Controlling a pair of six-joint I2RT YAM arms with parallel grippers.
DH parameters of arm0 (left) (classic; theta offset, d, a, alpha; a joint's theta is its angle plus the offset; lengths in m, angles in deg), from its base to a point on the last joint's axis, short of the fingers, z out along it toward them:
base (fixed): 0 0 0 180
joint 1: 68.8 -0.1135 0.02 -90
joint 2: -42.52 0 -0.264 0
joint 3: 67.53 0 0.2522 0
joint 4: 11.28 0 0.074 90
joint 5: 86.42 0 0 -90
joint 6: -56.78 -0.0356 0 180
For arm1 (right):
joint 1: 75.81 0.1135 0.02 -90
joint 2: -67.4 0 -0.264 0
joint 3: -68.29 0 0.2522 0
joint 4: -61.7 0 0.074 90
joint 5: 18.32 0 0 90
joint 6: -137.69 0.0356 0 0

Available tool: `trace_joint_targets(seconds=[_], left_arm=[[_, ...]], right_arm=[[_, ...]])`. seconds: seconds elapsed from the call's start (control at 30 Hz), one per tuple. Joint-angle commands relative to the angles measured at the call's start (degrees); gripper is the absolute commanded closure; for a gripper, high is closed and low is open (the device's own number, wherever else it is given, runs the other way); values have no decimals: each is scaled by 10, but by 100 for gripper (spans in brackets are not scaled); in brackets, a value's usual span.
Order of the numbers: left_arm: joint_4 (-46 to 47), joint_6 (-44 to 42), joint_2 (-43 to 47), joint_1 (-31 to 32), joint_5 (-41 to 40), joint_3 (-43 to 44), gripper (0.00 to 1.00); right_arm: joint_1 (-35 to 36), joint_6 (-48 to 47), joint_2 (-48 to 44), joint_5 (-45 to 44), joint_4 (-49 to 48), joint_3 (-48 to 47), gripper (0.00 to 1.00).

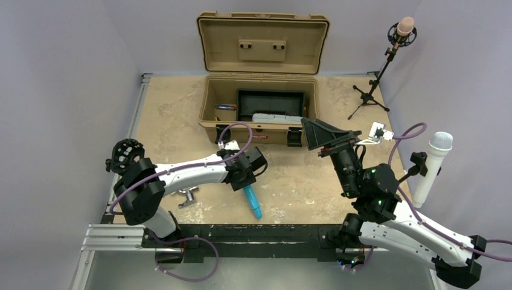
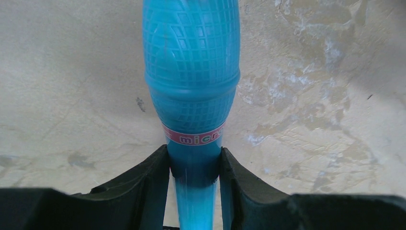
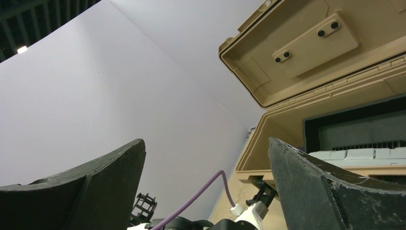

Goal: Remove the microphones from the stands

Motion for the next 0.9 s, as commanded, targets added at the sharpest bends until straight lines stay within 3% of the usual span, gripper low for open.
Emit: trace_joint_targets(seconds=[0.0,0.27,0.37,0.53,0.7,0.87], left_arm=[[32,97,12,-22,33,19,100],[118,168,-28,-70,147,-14,98],[112,166,-44,-72,153,-9,89],[94,169,-62,-55,133,-11,85],[99,164,-96,-49,133,-9,71],[90,146,-87,-44,119,2,42]], right_arm=[[2,7,-7,-9,-12,5,1],[2,8,-23,-17,2,7,1],[2,8,-29,-21,2,12,1],[2,5,-31,-23,1,11,1],[2,5,-28,-23,-1,13,1],[2,6,-30,-24,2,12,1]])
